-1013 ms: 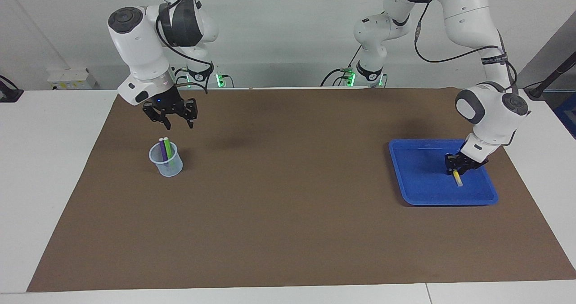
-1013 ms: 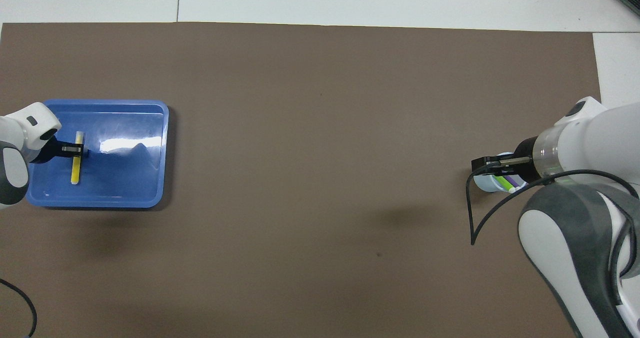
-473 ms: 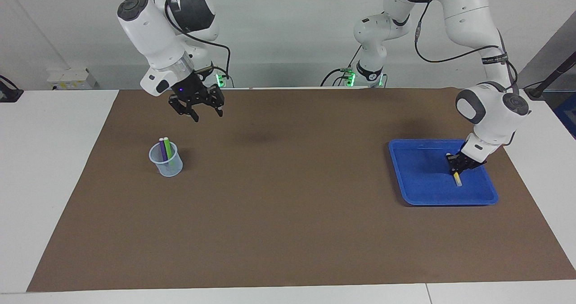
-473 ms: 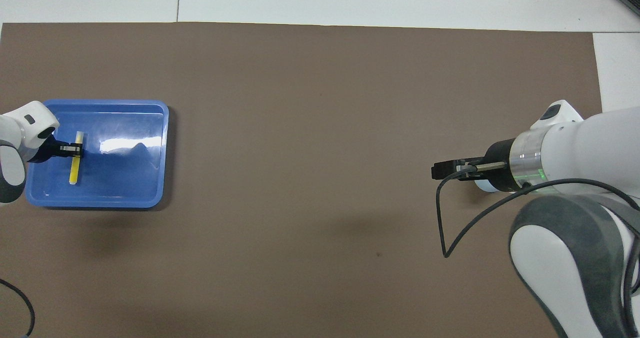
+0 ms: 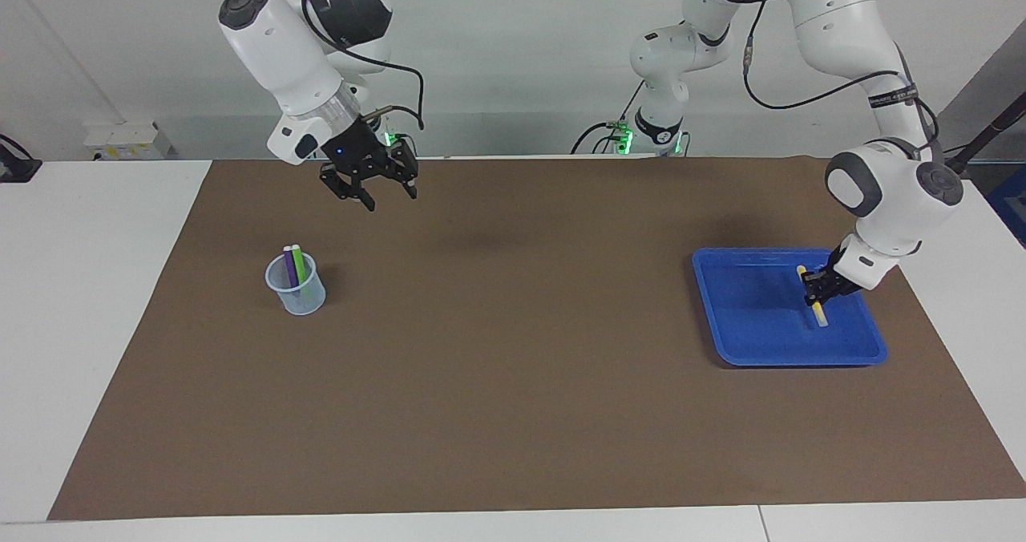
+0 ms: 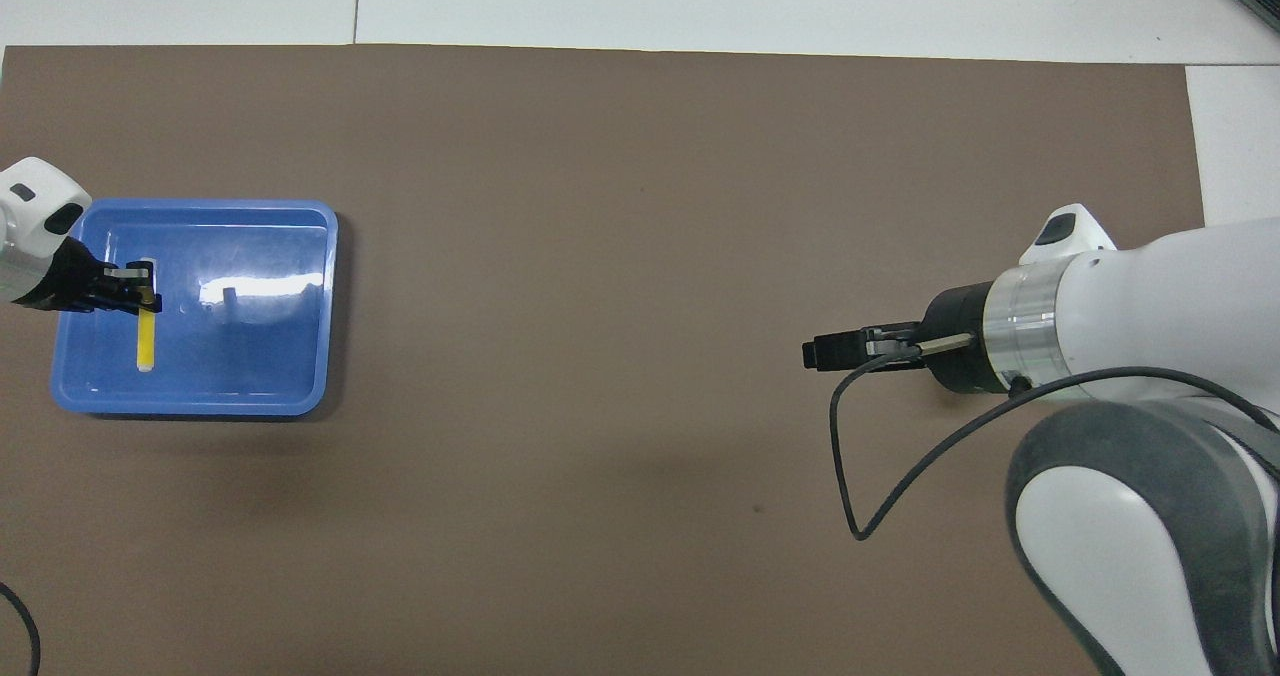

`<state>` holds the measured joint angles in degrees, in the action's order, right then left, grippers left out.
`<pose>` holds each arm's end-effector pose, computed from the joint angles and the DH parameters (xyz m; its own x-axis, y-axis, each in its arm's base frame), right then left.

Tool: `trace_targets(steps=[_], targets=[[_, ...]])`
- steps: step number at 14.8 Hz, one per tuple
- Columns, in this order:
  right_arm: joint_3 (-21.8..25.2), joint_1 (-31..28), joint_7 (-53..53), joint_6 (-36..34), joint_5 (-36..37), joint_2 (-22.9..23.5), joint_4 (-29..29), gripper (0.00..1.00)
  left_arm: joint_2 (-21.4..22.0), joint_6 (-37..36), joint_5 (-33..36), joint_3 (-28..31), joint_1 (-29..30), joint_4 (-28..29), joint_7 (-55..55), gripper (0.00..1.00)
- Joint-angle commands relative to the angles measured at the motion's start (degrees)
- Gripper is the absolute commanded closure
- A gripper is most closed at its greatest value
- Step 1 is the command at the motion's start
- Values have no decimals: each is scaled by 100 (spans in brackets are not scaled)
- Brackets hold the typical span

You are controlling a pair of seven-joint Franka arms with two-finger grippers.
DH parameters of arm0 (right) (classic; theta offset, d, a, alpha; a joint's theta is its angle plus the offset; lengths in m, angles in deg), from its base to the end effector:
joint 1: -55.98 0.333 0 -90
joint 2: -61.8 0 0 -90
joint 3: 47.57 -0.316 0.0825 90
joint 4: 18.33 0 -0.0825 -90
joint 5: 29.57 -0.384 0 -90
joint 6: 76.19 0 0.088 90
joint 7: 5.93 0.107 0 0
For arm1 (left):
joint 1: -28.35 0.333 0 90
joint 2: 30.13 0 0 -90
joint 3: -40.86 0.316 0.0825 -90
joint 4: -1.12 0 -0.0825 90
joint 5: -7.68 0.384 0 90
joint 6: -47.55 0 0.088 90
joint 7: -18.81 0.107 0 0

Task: Transfer and insert pens with both arms
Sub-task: 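Lift the yellow pen with the left gripper while the right gripper approaches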

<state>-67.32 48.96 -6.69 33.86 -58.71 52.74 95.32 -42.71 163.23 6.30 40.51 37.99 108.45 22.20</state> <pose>0.5038 0.1584 0.5447 0.9962 0.0647 0.0586 0.0835 -0.9026 -0.4222 0.5955 0.0962 0.3903 0.9910 0.1128 -0.0724 0.1150 -0.9930 0.0265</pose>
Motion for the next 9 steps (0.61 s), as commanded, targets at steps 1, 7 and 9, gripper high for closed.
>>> trace_targets(steps=[1,7,9], targets=[[-30,85,-240,0,-564,-43,-18,21,405,-501,-212,53,-312,69,-662,100],[-30,596,-250,694,-1338,-43,34,21,941,-1503,-1293,44,-567,69,-2331,100],[-30,596,-285,703,-1629,-60,52,18,1073,-1697,-1522,26,-716,78,-2895,100]])
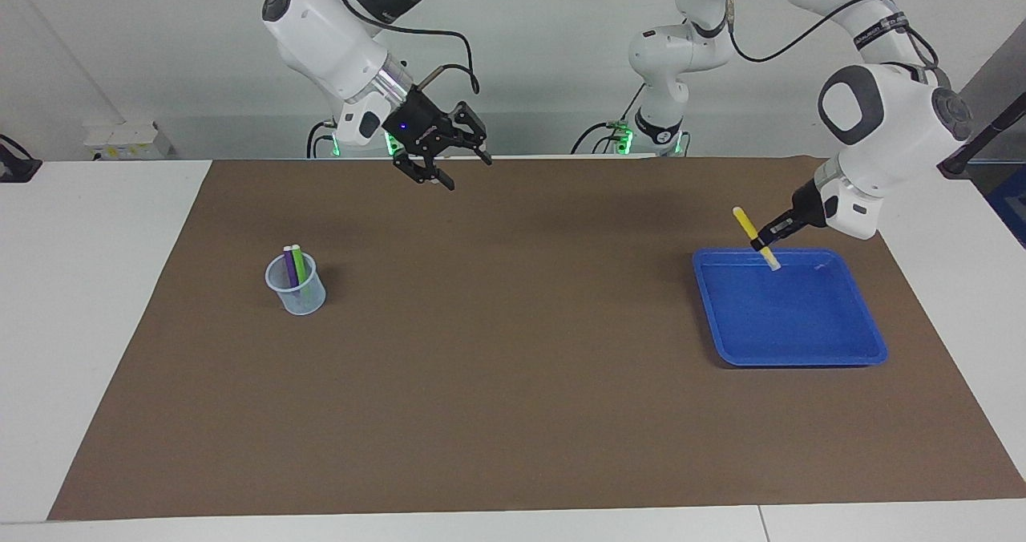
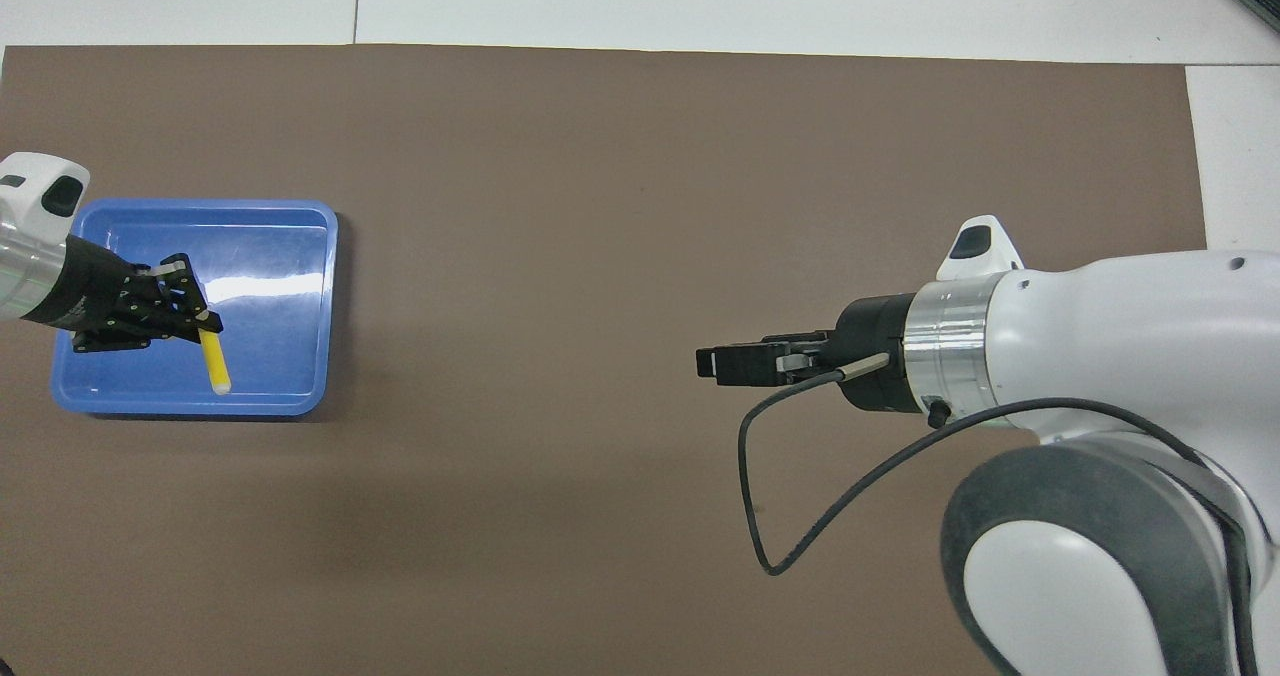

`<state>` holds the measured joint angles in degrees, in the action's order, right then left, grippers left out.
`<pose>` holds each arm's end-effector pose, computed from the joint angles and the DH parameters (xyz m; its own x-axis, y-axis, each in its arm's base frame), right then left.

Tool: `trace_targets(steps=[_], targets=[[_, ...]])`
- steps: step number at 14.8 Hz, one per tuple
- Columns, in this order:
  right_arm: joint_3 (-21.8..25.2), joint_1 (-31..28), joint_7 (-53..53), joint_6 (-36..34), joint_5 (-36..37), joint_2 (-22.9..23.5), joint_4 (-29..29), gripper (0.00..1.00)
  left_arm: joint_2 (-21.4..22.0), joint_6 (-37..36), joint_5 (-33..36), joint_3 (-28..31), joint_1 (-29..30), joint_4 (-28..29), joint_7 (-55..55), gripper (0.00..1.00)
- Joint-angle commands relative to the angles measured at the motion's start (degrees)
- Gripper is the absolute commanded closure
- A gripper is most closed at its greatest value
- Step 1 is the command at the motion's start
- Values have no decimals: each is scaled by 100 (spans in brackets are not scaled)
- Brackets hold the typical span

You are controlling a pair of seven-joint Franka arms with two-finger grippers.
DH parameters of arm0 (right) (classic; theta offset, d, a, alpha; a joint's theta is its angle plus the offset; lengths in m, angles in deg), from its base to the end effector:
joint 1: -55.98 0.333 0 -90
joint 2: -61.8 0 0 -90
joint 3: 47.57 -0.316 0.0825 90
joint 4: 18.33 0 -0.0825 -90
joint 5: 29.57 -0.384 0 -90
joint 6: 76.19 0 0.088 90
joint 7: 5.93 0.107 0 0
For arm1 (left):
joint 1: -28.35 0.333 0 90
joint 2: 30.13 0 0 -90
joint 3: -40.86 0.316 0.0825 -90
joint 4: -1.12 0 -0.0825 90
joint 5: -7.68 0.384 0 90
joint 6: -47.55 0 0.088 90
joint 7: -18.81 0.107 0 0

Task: Transfer and insert pens with both arms
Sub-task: 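Lift the yellow pen with the left gripper while the right gripper approaches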

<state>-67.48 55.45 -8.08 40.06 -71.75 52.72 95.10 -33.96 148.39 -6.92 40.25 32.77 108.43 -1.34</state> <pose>0.4917 0.2245 0.5632 0.9900 0.0658 0.1250 0.1285 -0.7866 -0.6039 0.5601 0.0150 0.4629 0.8632 0.4360 -0.2544 0.4819 -0.8619 0.1578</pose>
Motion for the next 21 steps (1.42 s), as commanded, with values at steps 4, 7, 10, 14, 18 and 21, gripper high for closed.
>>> trace_targets(steps=[4,7,10,14,18,21], targets=[[-13,-44,-672,248,-1089,-147,276,17,576,-170,-726,53,-660,133,-2023,100],[-13,60,-944,529,-1642,-261,548,16,875,-178,-1210,53,-740,133,-2975,100],[-13,359,-1033,950,-2031,-340,777,16,1095,-240,-1396,-44,-906,203,-3800,100],[-13,728,-981,1460,-2514,-323,821,14,1122,251,-1519,-53,-1600,229,-5407,100],[-13,870,-998,1602,-2567,-314,821,14,1122,841,-1519,-44,-2154,353,-6481,100],[-13,1053,-990,1821,-2568,-314,821,14,1165,912,-1510,-44,-2409,353,-7159,100]])
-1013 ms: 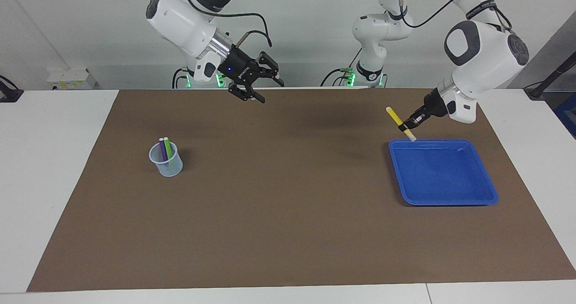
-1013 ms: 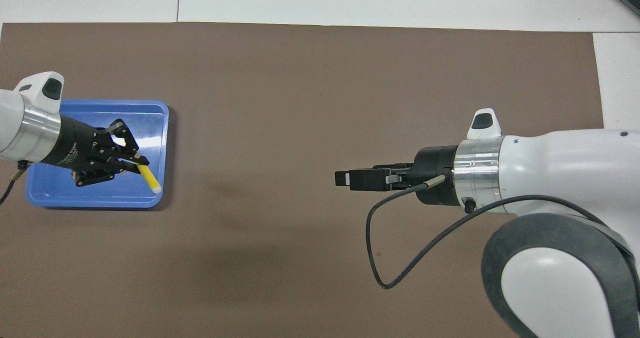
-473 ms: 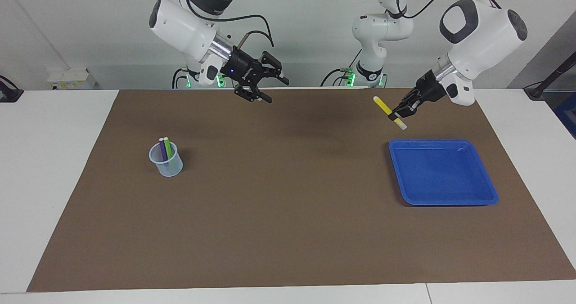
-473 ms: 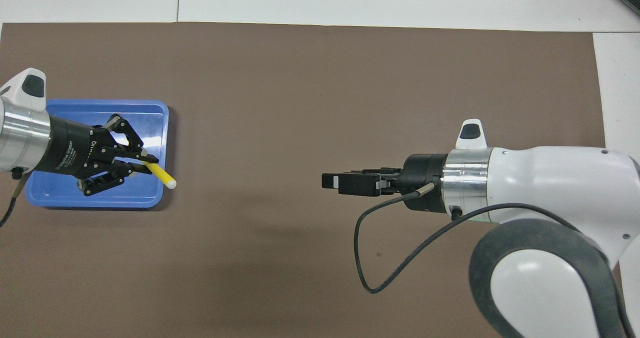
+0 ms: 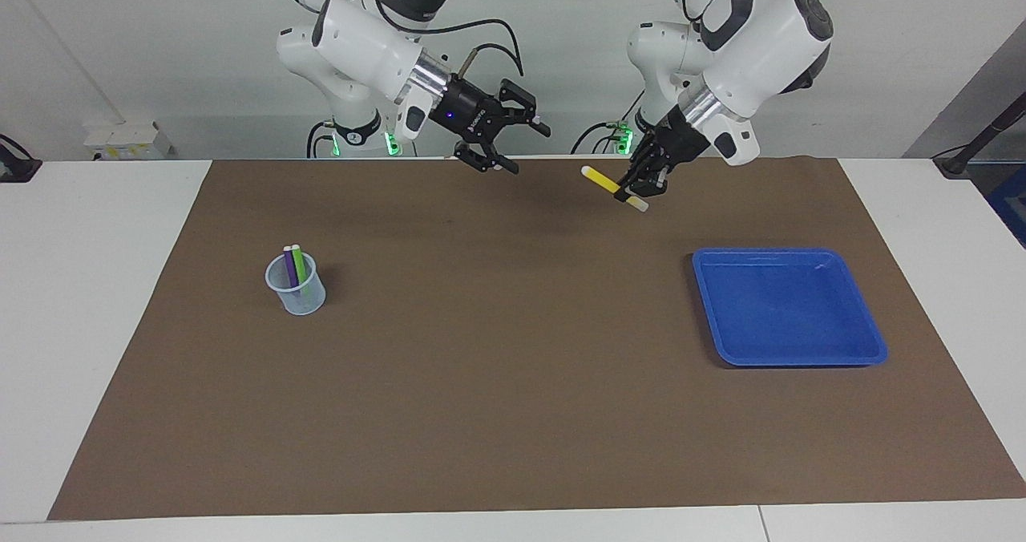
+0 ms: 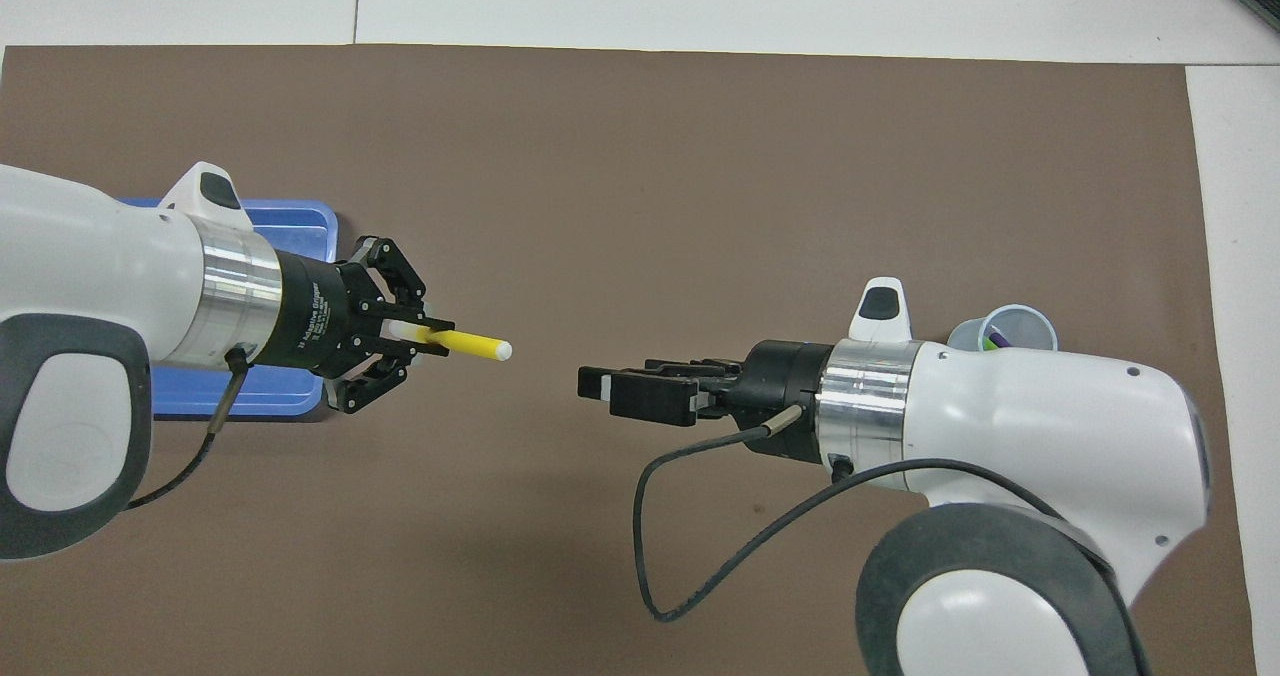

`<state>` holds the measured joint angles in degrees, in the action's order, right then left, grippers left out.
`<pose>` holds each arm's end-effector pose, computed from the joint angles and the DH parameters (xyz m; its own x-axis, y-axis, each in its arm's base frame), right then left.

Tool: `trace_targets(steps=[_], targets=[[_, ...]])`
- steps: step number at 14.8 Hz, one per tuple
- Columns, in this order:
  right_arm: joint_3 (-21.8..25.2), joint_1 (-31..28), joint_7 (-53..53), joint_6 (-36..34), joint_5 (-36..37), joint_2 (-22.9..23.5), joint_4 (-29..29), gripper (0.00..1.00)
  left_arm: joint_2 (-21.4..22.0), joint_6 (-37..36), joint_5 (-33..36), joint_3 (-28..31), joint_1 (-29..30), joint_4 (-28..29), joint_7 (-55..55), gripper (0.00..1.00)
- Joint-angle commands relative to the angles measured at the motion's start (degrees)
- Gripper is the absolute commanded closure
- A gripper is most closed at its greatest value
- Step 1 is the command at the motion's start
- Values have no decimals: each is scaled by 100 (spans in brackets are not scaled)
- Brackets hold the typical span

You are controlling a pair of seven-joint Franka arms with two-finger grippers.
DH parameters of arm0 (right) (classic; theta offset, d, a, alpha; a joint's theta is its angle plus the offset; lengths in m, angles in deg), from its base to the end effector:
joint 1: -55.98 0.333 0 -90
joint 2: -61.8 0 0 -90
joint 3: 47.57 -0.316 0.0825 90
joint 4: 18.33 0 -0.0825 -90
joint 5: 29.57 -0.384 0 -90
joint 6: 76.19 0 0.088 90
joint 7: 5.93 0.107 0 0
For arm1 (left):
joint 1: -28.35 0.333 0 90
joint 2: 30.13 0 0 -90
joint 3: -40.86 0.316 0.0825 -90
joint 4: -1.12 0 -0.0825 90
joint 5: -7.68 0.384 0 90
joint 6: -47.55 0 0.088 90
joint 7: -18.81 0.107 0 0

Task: Transfer and insert pens with both arms
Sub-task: 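Lift the yellow pen with the left gripper while the right gripper approaches, then grasp the yellow pen tip with the right gripper near the left gripper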

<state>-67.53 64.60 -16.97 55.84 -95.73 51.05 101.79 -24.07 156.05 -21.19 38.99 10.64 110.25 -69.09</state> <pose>0.4608 0.2847 0.5484 0.9787 -0.0554 0.1978 0.1311 -0.5728 -0.8091 0.4978 -0.2155 0.5600 0.2268 0.8558 -0.4649 0.9732 -0.2178 0.0738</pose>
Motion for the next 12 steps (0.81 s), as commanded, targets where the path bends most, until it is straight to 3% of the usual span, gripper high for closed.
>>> trace_targets(steps=[1,5,12], targets=[[-9,166,-118,332,-170,-121,169,14,176,154,-84,73,-293,171,-595,100],[-9,464,-109,736,-170,-7,169,14,176,313,-66,47,-583,188,-1089,100],[-9,413,-135,764,-170,72,161,16,290,392,-58,-6,-751,408,-1089,100]])
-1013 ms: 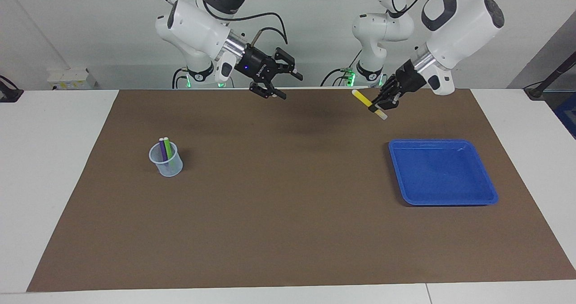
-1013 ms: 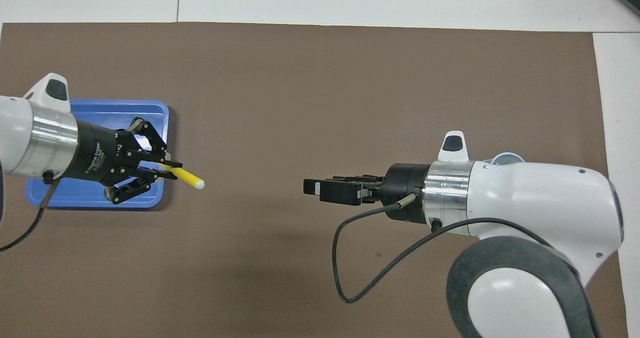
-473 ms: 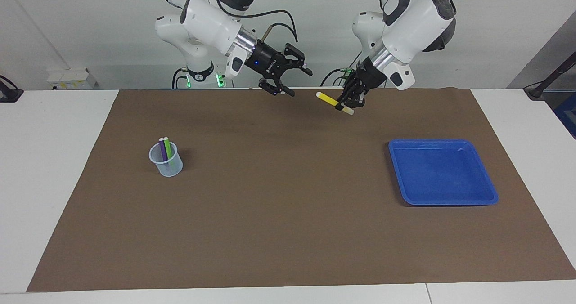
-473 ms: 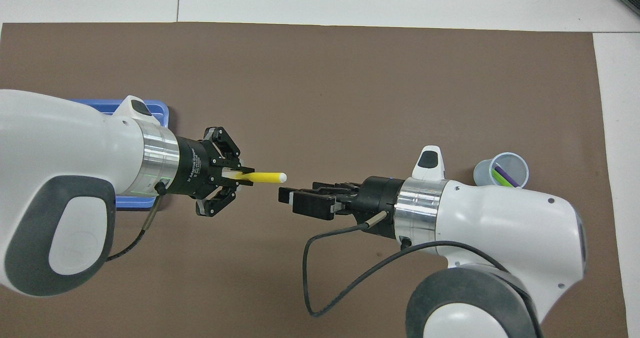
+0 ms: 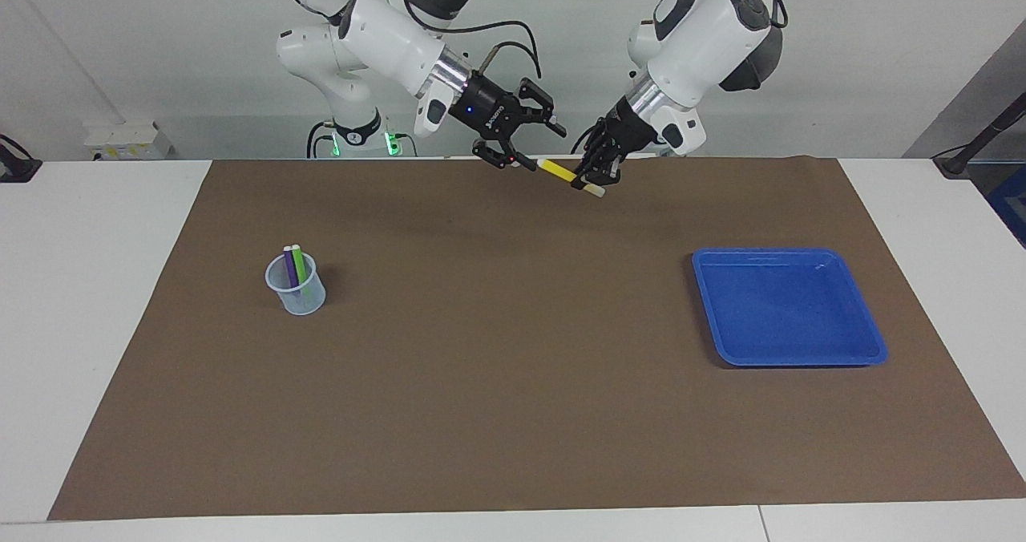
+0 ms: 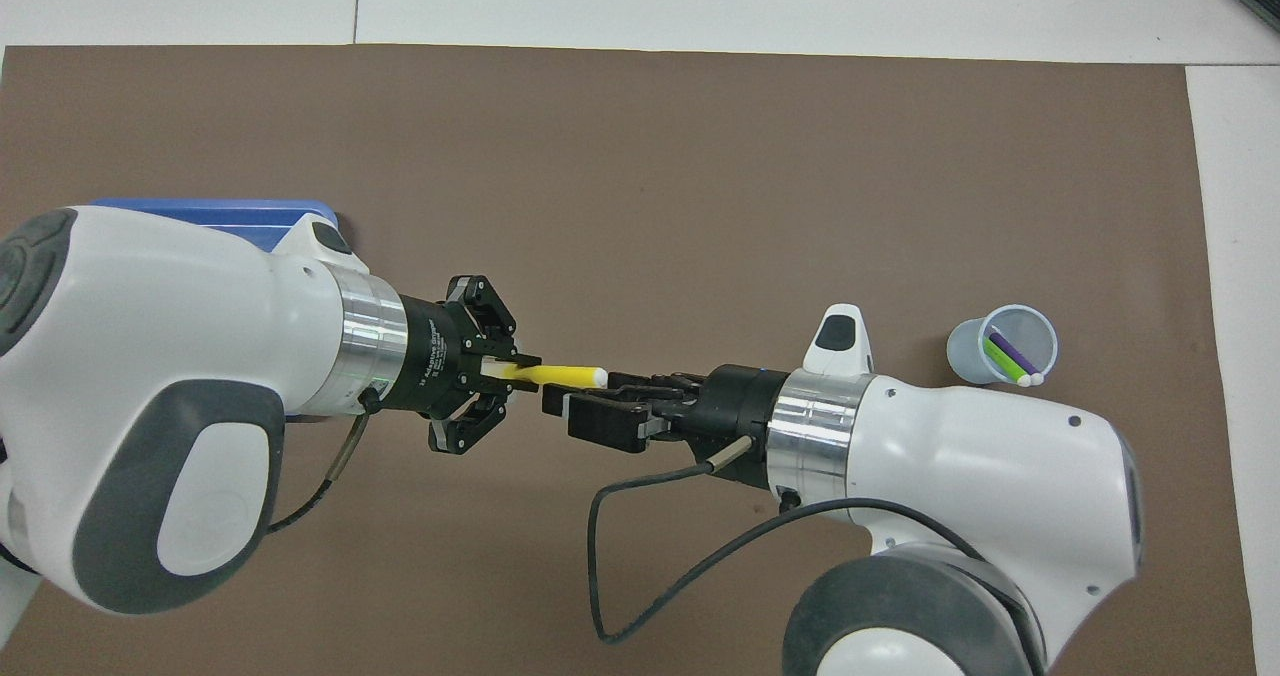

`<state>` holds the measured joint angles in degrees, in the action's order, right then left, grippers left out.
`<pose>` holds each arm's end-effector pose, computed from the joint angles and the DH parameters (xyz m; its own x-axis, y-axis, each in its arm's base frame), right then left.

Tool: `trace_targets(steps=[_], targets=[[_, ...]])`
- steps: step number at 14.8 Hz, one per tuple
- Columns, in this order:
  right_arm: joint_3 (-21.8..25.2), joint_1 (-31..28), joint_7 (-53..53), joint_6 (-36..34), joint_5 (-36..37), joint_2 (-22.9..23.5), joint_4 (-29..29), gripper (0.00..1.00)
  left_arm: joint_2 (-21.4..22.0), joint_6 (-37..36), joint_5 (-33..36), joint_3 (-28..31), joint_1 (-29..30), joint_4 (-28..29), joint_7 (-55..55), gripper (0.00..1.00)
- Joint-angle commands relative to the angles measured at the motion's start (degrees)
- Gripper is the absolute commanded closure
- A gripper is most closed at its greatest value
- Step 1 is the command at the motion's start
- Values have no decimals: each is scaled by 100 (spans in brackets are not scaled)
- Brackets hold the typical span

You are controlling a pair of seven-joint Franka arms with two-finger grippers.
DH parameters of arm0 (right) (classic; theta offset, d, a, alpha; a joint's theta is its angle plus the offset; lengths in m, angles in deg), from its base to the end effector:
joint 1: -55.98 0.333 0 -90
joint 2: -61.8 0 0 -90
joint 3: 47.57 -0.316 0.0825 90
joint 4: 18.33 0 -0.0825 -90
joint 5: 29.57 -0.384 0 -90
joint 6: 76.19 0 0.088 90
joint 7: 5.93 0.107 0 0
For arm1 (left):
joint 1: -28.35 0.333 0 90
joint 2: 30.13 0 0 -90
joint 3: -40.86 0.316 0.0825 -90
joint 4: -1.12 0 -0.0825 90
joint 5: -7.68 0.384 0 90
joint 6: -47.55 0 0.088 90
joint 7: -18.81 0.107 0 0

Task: Transfer and insert pens with both arms
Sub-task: 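Grasp the yellow pen tip with the right gripper near the left gripper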

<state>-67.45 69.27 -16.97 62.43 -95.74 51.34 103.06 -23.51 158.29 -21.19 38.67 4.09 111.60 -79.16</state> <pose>0.4466 0.3090 0.5409 0.9689 -0.0678 0.2379 0.1536 -0.5890 -0.7934 0.4686 -0.2712 0.5569 0.1519 0.8689 -0.4712 0.9861 -0.1656 0.0125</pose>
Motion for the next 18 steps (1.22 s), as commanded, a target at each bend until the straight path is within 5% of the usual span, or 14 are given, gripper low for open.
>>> trace_targets(steps=[1,5,10,12,15,18], targets=[[-8,-64,-153,122,-168,105,25,16,234,167,-57,26,-96,272,-74,100],[-17,6,-171,297,-168,211,43,18,252,176,-57,17,-175,281,-73,100],[-17,77,-171,368,-168,202,51,35,252,272,-57,-27,-184,290,-82,100],[-17,77,-197,377,-168,202,52,51,252,325,-57,-27,-219,334,-82,100],[-17,77,-267,368,-160,202,52,90,278,316,-57,-27,-219,342,-91,100],[-17,77,-259,359,-160,202,52,100,278,325,-57,-27,-219,360,-91,100]])
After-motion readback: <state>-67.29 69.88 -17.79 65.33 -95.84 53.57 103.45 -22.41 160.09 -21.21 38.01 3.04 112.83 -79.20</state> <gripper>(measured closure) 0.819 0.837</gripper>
